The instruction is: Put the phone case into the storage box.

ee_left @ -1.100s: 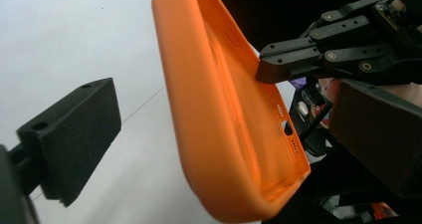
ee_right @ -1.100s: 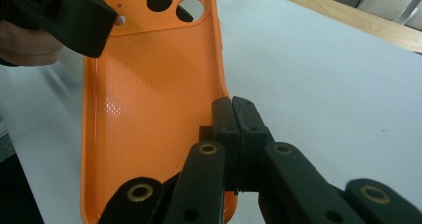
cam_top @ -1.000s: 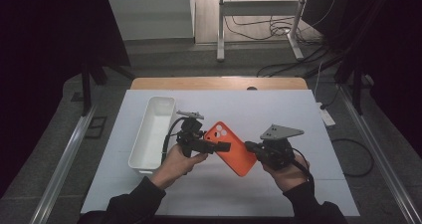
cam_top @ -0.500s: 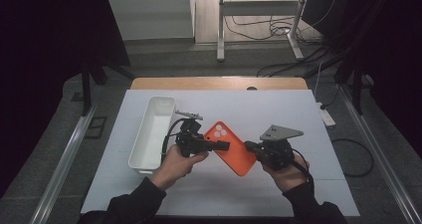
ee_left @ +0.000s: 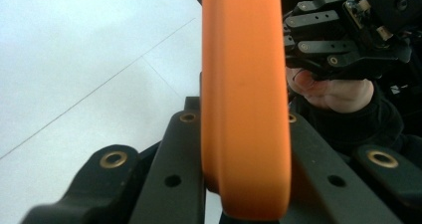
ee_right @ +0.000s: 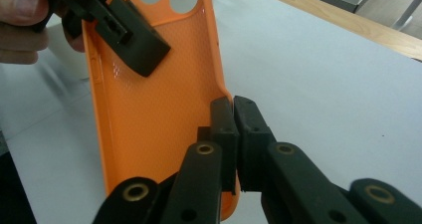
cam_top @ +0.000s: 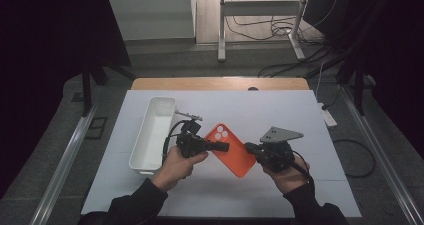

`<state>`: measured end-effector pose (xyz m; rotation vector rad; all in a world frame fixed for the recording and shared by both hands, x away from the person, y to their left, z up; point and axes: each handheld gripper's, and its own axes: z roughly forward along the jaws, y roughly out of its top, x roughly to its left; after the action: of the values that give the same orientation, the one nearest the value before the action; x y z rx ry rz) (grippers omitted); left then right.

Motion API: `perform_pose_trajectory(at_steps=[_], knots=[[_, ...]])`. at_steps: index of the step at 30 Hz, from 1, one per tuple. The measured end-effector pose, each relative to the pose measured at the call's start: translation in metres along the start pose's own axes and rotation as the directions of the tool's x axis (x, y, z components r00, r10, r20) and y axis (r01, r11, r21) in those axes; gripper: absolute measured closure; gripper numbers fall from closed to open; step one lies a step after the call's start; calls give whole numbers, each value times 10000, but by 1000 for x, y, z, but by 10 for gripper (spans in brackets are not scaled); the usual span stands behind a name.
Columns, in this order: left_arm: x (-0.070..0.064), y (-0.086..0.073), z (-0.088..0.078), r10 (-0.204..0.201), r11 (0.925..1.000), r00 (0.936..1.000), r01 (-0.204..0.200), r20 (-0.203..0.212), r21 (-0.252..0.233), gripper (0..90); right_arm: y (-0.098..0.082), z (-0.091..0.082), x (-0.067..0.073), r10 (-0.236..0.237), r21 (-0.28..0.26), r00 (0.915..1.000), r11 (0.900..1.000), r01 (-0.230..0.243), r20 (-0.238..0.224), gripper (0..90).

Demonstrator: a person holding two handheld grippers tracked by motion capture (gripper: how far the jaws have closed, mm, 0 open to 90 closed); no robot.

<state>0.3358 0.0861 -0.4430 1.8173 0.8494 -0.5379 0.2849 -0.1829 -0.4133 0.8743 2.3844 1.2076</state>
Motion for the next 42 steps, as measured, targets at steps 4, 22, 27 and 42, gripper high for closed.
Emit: perform_pose_trajectory(at_steps=[4, 22, 27, 42], knots=[[-3, 2, -3, 213, 9997, 9996, -212, -179, 72, 843, 0, -1, 0, 110, -20, 9995, 9999, -110, -279, 806], [-7, 2, -11, 1484, 9855, 9868, -1421, -653, 928, 838, -6, 0, -14, 590, 532, 9874, 9972, -517, -1465, 73], [-8, 1, -12, 1716, 9812, 9831, -1648, -633, 1005, 837, -9, 5, -13, 454, 537, 9828, 9979, -363, -1793, 0], [-13, 1, -9, 2155, 9708, 9758, -2100, -368, 1160, 837, -10, 14, -9, 612, 534, 9625, 9974, -487, -2643, 0]])
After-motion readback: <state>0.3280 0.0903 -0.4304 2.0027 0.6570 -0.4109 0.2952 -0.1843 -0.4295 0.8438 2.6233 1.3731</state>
